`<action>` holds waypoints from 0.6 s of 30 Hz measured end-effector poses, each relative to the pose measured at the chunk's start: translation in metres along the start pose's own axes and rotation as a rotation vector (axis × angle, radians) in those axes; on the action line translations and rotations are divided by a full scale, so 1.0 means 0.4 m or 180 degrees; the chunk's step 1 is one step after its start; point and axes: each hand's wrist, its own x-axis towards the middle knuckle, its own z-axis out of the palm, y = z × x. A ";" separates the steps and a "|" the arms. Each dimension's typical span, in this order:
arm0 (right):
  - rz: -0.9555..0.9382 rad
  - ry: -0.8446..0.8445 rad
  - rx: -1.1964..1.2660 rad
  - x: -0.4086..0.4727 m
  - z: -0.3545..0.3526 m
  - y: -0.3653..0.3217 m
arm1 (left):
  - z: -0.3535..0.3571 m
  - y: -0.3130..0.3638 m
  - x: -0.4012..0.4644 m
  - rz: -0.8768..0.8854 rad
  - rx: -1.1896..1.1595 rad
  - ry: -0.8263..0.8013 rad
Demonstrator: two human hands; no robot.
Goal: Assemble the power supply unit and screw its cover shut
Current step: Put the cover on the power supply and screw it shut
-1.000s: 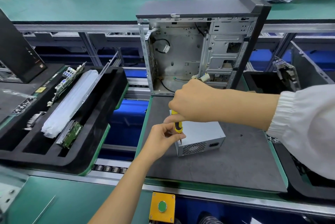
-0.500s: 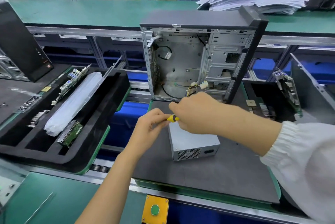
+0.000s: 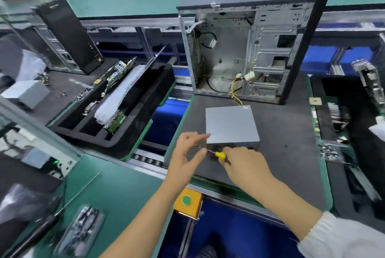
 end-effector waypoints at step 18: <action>0.0532 -0.0899 0.1106 -0.128 0.320 -0.081 | -0.025 -0.376 -0.198 -0.3372 0.0522 -0.0654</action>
